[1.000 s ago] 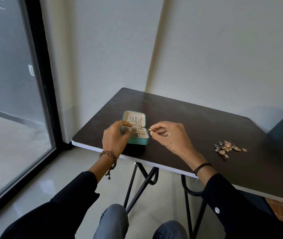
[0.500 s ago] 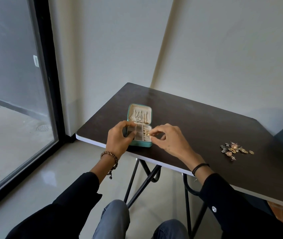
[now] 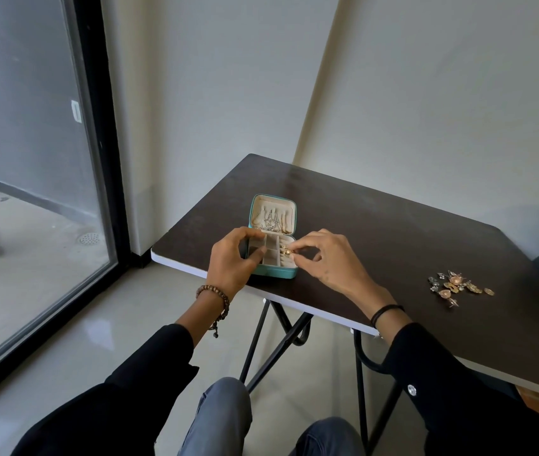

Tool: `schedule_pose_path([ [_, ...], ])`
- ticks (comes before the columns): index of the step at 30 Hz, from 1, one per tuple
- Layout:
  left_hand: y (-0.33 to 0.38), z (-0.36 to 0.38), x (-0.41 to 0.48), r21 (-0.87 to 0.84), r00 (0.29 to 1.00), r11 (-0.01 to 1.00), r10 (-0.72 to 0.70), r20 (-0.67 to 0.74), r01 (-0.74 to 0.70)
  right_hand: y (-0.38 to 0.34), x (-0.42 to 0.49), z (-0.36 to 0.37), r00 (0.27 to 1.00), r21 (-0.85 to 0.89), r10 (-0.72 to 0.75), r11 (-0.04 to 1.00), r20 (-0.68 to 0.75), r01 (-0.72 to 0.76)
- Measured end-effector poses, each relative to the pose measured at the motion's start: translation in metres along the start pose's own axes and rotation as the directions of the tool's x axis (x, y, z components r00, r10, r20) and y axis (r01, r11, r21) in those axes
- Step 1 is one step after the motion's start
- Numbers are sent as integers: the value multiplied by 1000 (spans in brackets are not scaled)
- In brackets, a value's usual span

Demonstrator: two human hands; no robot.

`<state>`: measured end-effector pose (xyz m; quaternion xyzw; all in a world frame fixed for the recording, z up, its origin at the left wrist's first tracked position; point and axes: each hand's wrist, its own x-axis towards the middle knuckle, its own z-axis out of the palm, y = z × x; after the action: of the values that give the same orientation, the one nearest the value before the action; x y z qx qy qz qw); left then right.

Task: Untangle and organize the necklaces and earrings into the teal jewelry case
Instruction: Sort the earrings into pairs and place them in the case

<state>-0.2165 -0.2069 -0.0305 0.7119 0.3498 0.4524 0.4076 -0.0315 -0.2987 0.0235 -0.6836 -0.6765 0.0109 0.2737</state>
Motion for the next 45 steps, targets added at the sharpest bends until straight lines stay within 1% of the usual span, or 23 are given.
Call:
schedule_pose_path([
  [4,0,0,0,-3,1000,1000,4,5,-4,-1,-1,0,999,-8,19,1000,26,-19],
  [9,0,0,0,1,1000,1000,6,6,-6,0,-2,5,997,9,81,997,11,-82],
  [13,1,0,-1,1,1000,1000,5,4,-5,0,-5,8,1000,-60,7,998,13,-7],
  [20,0,1,-3,-2,1000,1000,15,-10,-15,3,-19,14,994,92,105,990,22,-107],
  [23,1,0,-3,-8,1000,1000,9,-12,-9,0,-24,13,990,157,142,978,-24,-137],
  [25,4,0,-4,14,1000,1000,9,-9,-9,-3,-26,10,987,170,152,975,-50,-142],
  [29,14,3,-7,107,997,991,82,-1,-82,-6,-31,6,988,194,128,975,-85,-109],
  [33,29,9,-6,242,988,959,157,-11,-150,-9,-34,-1,988,215,103,974,-119,-76],
  [35,42,15,-6,278,984,945,176,1,-169,-8,-37,-7,982,224,111,972,-154,-74],
  [39,65,35,-6,253,970,937,236,47,-241,3,-51,-23,968,248,145,964,-205,-92],
  [42,76,57,-5,217,951,927,285,120,-305,17,-64,-38,954,262,191,957,-233,-127],
  [45,88,86,-7,216,932,913,306,194,-345,37,-79,-54,936,264,233,951,-264,-162],
])
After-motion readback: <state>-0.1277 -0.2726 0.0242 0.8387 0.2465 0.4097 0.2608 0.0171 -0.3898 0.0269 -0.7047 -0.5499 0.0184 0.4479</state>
